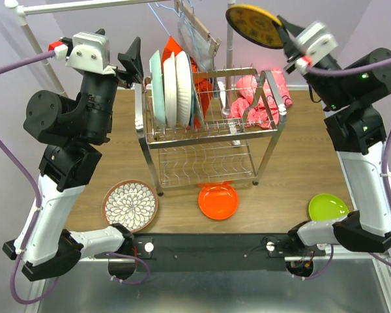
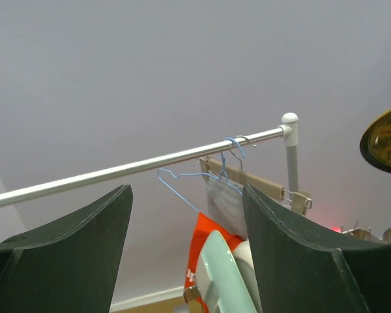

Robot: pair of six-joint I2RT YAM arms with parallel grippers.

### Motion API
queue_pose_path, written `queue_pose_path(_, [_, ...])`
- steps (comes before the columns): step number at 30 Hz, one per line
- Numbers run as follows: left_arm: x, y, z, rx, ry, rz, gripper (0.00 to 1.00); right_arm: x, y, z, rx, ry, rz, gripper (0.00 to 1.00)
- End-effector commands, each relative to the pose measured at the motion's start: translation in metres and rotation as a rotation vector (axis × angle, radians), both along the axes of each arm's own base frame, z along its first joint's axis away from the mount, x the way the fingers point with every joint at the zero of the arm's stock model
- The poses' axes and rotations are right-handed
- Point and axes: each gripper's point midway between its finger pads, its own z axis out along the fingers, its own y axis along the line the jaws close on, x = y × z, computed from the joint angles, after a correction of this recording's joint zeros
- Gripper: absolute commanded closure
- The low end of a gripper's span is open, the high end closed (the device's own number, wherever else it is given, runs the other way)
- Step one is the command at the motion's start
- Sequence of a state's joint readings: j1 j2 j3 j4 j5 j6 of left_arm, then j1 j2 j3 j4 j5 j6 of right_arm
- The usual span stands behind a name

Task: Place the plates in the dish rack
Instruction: Pass the plate from the right arm to the left

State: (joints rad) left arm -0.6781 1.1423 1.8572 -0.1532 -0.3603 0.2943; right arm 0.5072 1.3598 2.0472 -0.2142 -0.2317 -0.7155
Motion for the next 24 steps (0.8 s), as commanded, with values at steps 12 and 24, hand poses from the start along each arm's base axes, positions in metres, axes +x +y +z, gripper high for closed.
queue_pose_path(12, [-0.012,0.023,-0.049,-0.246,0.155,-0.087,0.20,-0.005,0.041,-0.070,-0.811,-0.519,-0.019,0.99])
queue_pose_path(24, [-0.017,0.034,-0.076,-0.277,0.193,-0.062,0.20,-0.011,0.056,-0.125,-1.218,-0.791,0.039,0.99])
